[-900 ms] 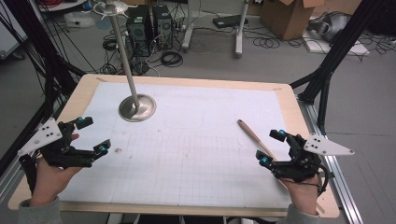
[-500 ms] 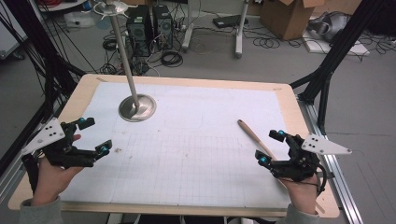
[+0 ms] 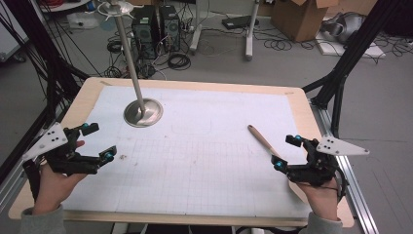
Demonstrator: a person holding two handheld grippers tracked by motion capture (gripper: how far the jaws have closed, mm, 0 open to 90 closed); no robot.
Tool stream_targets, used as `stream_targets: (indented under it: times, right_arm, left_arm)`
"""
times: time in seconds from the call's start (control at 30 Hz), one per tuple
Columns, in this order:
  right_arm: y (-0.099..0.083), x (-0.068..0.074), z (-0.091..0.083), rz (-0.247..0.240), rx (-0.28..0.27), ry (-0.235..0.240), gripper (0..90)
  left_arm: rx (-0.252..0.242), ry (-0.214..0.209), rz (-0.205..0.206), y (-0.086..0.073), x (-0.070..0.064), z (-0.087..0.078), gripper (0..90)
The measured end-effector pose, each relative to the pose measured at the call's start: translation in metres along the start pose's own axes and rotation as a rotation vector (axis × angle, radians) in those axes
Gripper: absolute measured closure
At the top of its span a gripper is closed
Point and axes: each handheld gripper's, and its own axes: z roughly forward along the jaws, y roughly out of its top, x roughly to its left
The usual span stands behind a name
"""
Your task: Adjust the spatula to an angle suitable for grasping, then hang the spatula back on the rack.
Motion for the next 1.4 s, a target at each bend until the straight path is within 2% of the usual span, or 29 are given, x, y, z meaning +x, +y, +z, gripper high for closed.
stream_targets:
  times: [0.1, 0.23, 0.57, 1.03, 1.33, 1.4]
  right_arm:
    - [-0.001, -0.005, 0.0, 0.011, 0.034, -0.006, 10.8]
    - [-0.003, -0.009, 0.001, 0.005, 0.049, -0.012, 10.8]
    - [-0.004, -0.027, 0.008, 0.014, 0.123, -0.024, 10.8]
    - [-0.006, -0.046, 0.01, 0.035, 0.164, -0.057, 10.9]
    - [-0.013, -0.061, 0.016, 0.042, 0.213, -0.079, 14.8]
    - [-0.017, -0.065, 0.018, 0.059, 0.233, -0.089, 14.8]
  left_arm:
    - [-0.005, 0.004, -0.005, 0.0, 0.002, -0.001, 2.8]
    - [-0.003, 0.005, -0.009, -0.001, 0.003, -0.001, 2.8]
    - [0.012, 0.001, -0.016, -0.005, 0.003, 0.002, 2.8]
    - [0.018, 0.005, -0.02, -0.006, 0.005, 0.002, 2.8]
    - [0.022, 0.005, -0.024, -0.007, 0.006, 0.003, 2.8]
    - [0.023, 0.005, -0.025, -0.008, 0.005, 0.003, 2.8]
